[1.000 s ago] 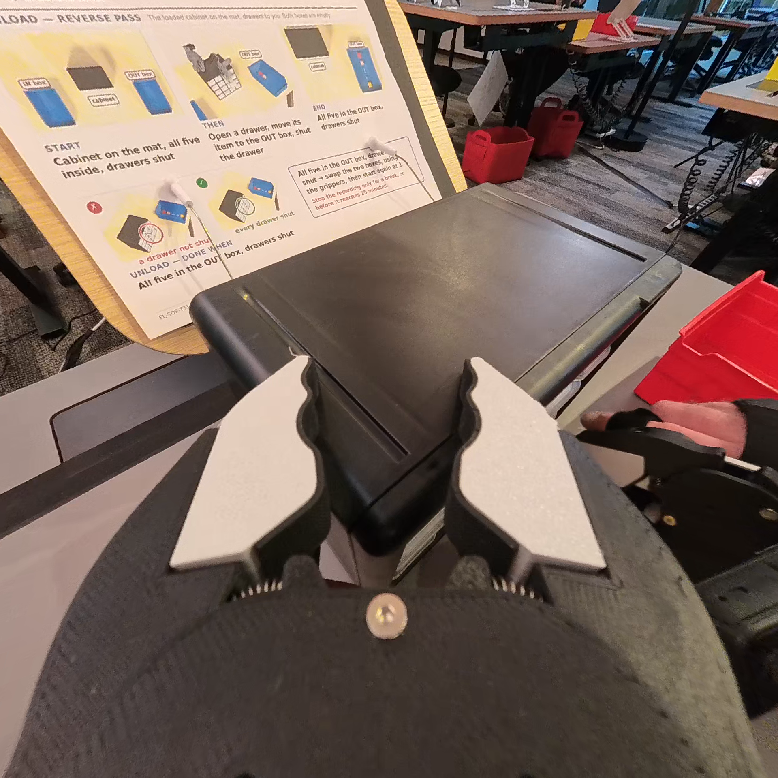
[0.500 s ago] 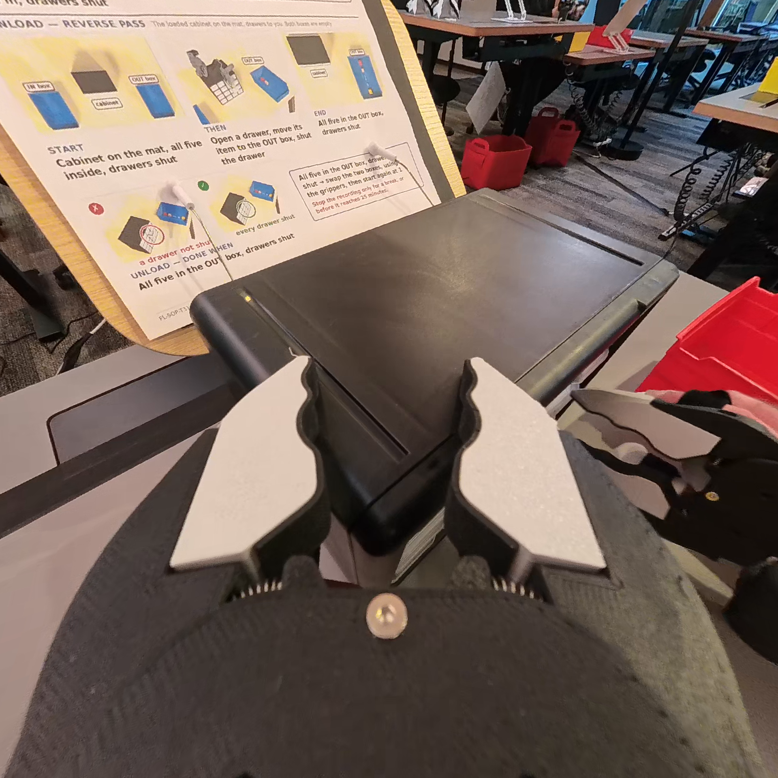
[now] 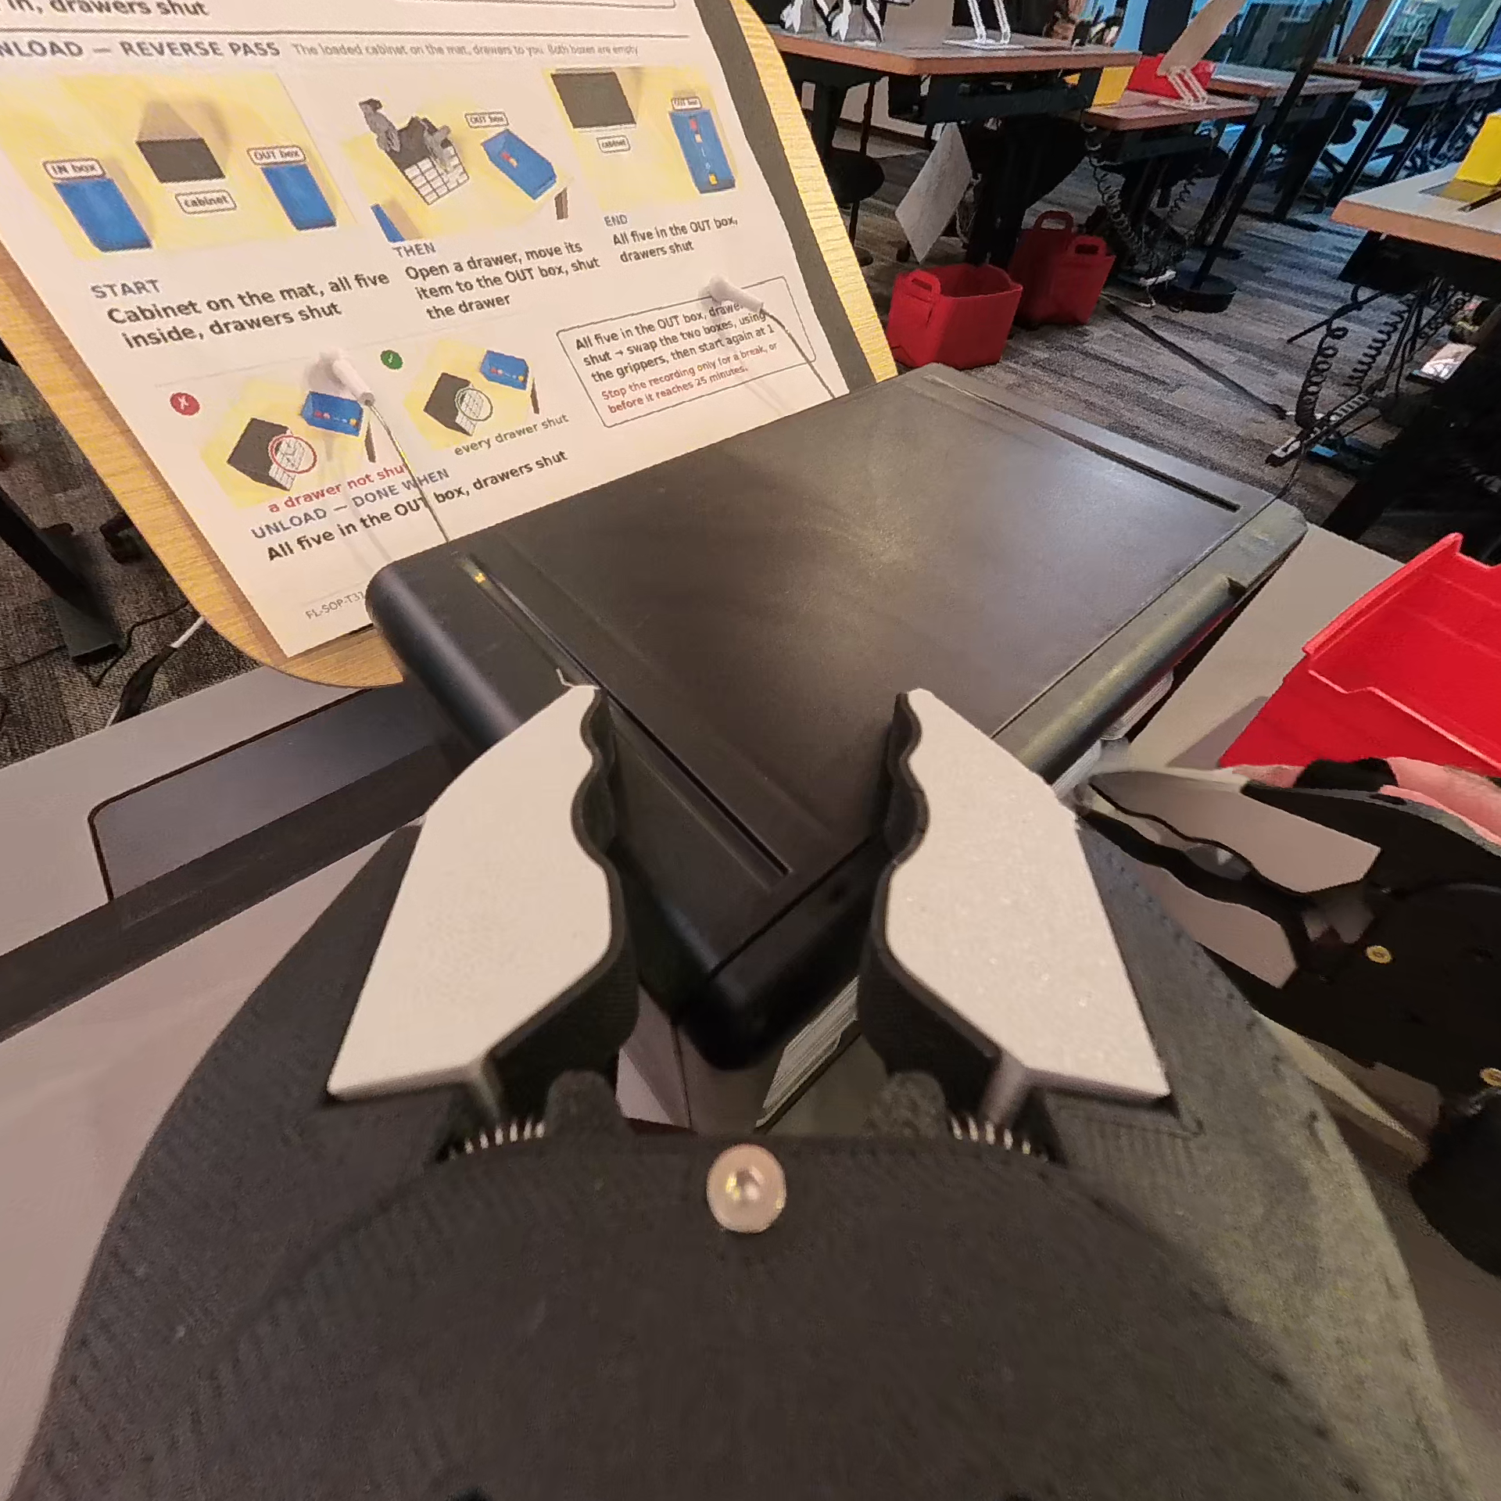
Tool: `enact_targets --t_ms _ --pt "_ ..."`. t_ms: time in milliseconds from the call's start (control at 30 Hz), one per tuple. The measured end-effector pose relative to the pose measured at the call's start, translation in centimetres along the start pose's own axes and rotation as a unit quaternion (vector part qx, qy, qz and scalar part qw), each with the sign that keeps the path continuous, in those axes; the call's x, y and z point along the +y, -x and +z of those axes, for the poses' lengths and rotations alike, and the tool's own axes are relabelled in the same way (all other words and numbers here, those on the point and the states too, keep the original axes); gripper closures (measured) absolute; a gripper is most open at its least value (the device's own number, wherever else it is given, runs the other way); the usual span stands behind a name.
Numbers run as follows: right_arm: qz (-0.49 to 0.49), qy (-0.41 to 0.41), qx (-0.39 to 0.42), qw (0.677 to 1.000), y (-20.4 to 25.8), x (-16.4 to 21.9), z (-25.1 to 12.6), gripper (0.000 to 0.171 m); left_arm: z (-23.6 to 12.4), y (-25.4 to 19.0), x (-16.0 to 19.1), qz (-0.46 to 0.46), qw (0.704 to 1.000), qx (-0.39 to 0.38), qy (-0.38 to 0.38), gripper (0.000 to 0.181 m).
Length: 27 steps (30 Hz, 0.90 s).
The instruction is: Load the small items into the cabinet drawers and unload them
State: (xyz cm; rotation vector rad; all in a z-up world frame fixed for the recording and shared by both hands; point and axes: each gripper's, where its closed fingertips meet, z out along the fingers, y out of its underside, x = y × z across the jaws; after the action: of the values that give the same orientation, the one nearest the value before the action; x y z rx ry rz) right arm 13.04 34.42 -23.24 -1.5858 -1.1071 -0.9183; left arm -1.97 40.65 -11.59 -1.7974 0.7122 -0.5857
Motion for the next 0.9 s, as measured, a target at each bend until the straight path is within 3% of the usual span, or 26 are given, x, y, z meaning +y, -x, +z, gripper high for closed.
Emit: enact_targets --t_ms 33,600,900 --pt "-0.002 0.001 -0.007 1.0 0.1 0.0 -0.4 0.162 0.0 0.0 0.0 0.0 1.0 0.0 0.0 0.115" --pt "-0.043 0.004 -0.075 0.996 2.0 -0.1 -7.2 0.164 0.0 0.0 0.0 -0.002 1.0 0.0 -0.004 0.115" --pt "-0.049 0.003 -0.101 0.994 3.0 0.5 -7.9 0.164 0.0 0.0 0.0 -0.002 1.0 -0.001 -0.004 0.115"
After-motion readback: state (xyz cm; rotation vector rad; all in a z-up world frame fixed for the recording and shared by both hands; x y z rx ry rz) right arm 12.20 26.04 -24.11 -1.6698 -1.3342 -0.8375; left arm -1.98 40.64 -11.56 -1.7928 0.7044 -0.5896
